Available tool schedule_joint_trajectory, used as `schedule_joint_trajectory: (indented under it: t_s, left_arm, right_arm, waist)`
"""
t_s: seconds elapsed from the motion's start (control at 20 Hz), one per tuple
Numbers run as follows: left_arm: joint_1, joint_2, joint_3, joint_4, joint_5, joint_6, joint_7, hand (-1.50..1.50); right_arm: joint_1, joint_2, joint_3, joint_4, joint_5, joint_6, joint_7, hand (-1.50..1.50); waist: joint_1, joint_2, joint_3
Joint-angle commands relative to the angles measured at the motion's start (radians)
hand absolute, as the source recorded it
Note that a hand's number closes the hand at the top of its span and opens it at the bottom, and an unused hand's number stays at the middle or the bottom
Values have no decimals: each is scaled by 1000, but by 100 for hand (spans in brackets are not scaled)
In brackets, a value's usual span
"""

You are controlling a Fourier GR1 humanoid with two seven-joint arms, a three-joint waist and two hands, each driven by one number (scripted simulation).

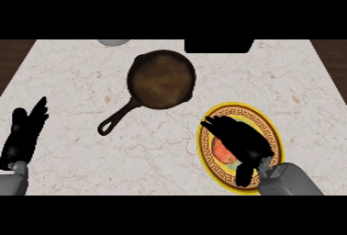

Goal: Pick the squash from the plate and place it in the pan

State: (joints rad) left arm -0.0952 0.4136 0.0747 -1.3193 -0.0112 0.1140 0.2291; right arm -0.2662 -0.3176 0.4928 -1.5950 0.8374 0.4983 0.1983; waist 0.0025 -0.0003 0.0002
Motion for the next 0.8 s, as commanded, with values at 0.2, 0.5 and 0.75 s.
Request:
schedule_joint_trajectory:
  t_s: [0.2,0.5,0.75]
  left_arm:
    - [-48,1,46,-13,-38,-40,54,0]
    - [12,-67,45,4,-66,-31,-24,0]
    - [-81,-59,52,30,-80,-25,27,0]
  right_arm:
    - [49,8,-44,33,85,26,-60,-150]
    - [-19,51,-93,240,153,-66,-158,-150]
    - [-15,89,15,262,297,-229,-176,150]
  waist:
    - [-4,0,0]
    - [1,1,0]
    - [0,2,0]
